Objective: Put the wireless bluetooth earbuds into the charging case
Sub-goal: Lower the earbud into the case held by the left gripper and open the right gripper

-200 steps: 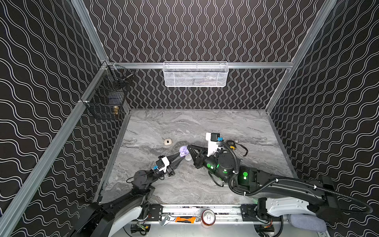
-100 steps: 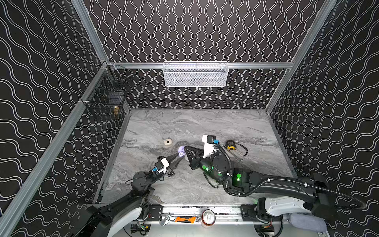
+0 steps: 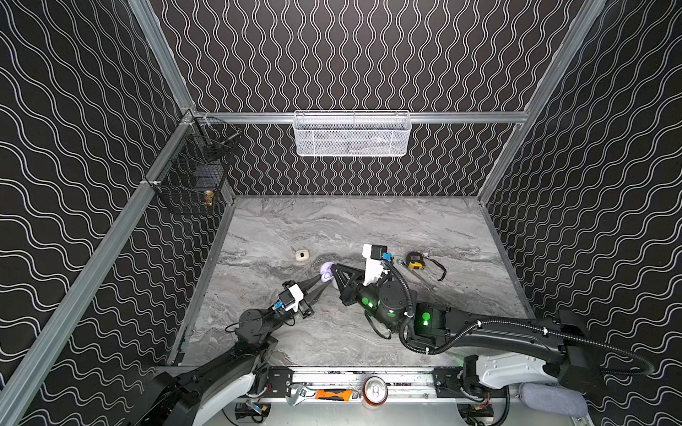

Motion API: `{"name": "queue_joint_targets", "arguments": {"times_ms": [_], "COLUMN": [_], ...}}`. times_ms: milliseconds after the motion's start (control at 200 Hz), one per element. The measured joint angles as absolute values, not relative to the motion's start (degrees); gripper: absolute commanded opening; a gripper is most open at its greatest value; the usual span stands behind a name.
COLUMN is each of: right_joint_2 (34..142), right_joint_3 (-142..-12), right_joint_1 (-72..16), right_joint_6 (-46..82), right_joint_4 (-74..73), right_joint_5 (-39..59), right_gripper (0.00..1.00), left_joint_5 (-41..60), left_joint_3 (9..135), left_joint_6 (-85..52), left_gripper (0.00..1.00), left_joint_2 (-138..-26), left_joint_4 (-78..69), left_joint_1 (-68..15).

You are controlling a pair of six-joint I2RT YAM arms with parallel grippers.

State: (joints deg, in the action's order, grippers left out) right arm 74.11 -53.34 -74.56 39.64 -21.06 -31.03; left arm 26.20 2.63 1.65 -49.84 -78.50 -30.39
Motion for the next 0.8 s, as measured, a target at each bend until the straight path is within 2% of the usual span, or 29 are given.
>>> {"name": "queue_joint_targets", "arguments": {"times_ms": [796], "right_joint_2": [75.9], "right_joint_3": [-54.0], "right_joint_1": [-74.6], "right_joint_6": [41.4], "right_joint_4": [-20.8], "right_joint_5": [-32.3], "right_gripper": [0.04], "left_joint_5": [25.8], "left_joint_3": [2.3], "left_joint_6": [1.8], "left_gripper": [0.0], "left_joint_2": [-48.4], "left_joint_4": [-76.5], "left_joint_1": [-30.8]}}
